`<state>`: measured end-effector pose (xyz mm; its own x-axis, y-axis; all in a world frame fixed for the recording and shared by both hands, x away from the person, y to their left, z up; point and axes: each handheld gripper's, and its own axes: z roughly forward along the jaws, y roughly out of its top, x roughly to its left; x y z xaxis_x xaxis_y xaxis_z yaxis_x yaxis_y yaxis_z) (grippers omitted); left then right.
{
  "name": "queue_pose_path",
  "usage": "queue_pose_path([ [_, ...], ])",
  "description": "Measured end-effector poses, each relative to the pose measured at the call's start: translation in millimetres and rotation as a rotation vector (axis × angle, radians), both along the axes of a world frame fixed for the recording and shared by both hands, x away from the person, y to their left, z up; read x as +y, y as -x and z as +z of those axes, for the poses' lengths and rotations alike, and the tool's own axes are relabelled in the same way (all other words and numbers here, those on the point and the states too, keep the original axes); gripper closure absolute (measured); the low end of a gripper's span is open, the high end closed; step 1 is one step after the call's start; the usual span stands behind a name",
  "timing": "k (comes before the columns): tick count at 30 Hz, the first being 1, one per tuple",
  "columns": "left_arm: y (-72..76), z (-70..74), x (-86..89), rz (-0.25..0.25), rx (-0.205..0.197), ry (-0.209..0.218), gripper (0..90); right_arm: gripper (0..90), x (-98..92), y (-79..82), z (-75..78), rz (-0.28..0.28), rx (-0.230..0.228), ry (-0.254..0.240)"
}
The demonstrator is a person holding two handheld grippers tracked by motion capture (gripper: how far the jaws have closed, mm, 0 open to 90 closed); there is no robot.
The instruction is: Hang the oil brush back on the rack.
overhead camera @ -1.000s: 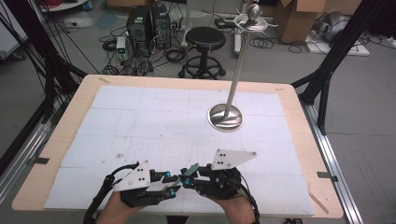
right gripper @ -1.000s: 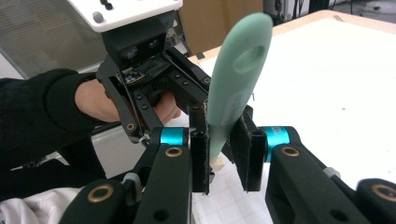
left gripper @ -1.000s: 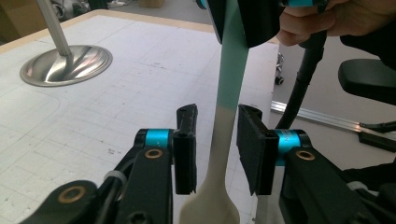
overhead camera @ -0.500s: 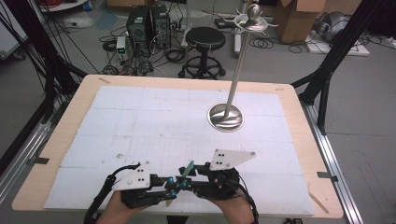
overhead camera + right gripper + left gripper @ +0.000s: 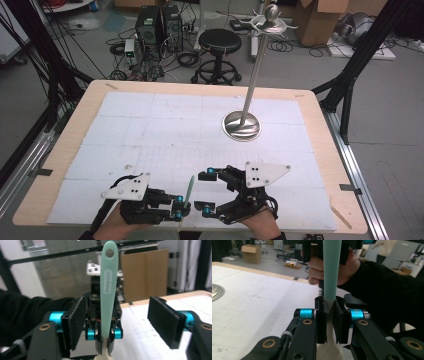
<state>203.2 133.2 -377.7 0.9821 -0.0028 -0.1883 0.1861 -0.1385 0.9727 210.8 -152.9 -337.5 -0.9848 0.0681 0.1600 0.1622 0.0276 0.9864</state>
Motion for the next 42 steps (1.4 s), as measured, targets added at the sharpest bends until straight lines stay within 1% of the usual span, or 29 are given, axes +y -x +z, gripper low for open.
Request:
queue_pose_path([
  [3, 0.9, -0.2, -0.3, -0.029, 0.0, 0.005, 81.7, 33.8, 3.9, -2.1, 2.7, 0.046, -0.017, -0.016],
  [6, 2.0, -0.6, -0.6, -0.05, -0.001, 0.004, 81.7, 38.2, 7.9, -5.1, 4.9, 0.087, -0.016, -0.022],
  [11, 2.1, -0.7, -0.1, -0.069, -0.004, 0.005, 81.7, 50.0, 15.5, -6.0, 6.4, 0.157, -0.028, -0.024],
  [13, 2.8, -0.8, 0.0, -0.076, -0.004, 0.005, 81.7, 56.6, 15.7, -5.4, 7.0, 0.169, -0.04, -0.03],
  [15, 3.1, -0.8, 0.0, -0.08, -0.005, 0.005, 81.7, 60.3, 15.6, -4.8, 7.5, 0.179, -0.046, -0.038],
  [18, 3.1, -1.0, -0.1, -0.088, -0.004, 0.003, 81.7, 66.4, 15.2, -4.0, 8.1, 0.192, -0.051, -0.036],
  [20, 3.4, -1.1, -0.5, -0.093, -0.009, 0.002, 81.7, 74.6, 15.3, -3.7, 8.4, 0.206, -0.068, -0.033],
  [25, 4.2, -1.2, -0.3, -0.103, -0.019, 0.008, 81.7, 77.3, 15.0, -2.8, 8.7, 0.225, -0.065, -0.039],
  [33, 4.1, -1.9, -0.9, -0.105, -0.018, 0.01, 81.7, 77.9, 15.3, -2.4, 8.4, 0.229, -0.03, -0.039],
  [35, 4.4, -2.0, -0.5, -0.096, -0.016, 0.015, 81.0, 77.9, 15.0, -2.4, 8.8, 0.221, -0.032, -0.037],
  [36, 4.4, -2.2, 0.0, -0.078, -0.005, 0.019, 79.4, 78.0, 14.7, -2.3, 9.1, 0.217, -0.03, -0.035],
  [37, 3.6, -2.0, 0.2, -0.062, 0.005, 0.016, 67.9, 78.0, 14.0, -2.5, 9.5, 0.202, -0.032, -0.03],
  [38, 3.6, -1.4, 0.6, -0.035, 0.012, 0.007, 61.1, 78.0, 13.5, -2.5, 9.8, 0.19, -0.029, -0.025],
  [39, 4.9, -1.0, 1.2, 0.008, -0.007, -0.009, 55.6, 78.0, 12.9, -2.8, 10.3, 0.172, -0.026, -0.021],
  [40, 5.5, -0.6, 1.7, 0.028, -0.01, -0.016, 51.3, 78.0, 11.8, -3.6, 10.6, 0.143, -0.021, -0.019],
  [41, 6.0, -0.2, 1.8, 0.046, -0.013, -0.017, 49.1, 78.0, 11.0, -3.8, 11.1, 0.115, -0.01, -0.014],
  [42, 6.8, 0.6, 2.6, 0.092, -0.033, -0.027, 48.2, 78.0, 10.7, -4.1, 11.4, 0.096, -0.011, -0.01],
])
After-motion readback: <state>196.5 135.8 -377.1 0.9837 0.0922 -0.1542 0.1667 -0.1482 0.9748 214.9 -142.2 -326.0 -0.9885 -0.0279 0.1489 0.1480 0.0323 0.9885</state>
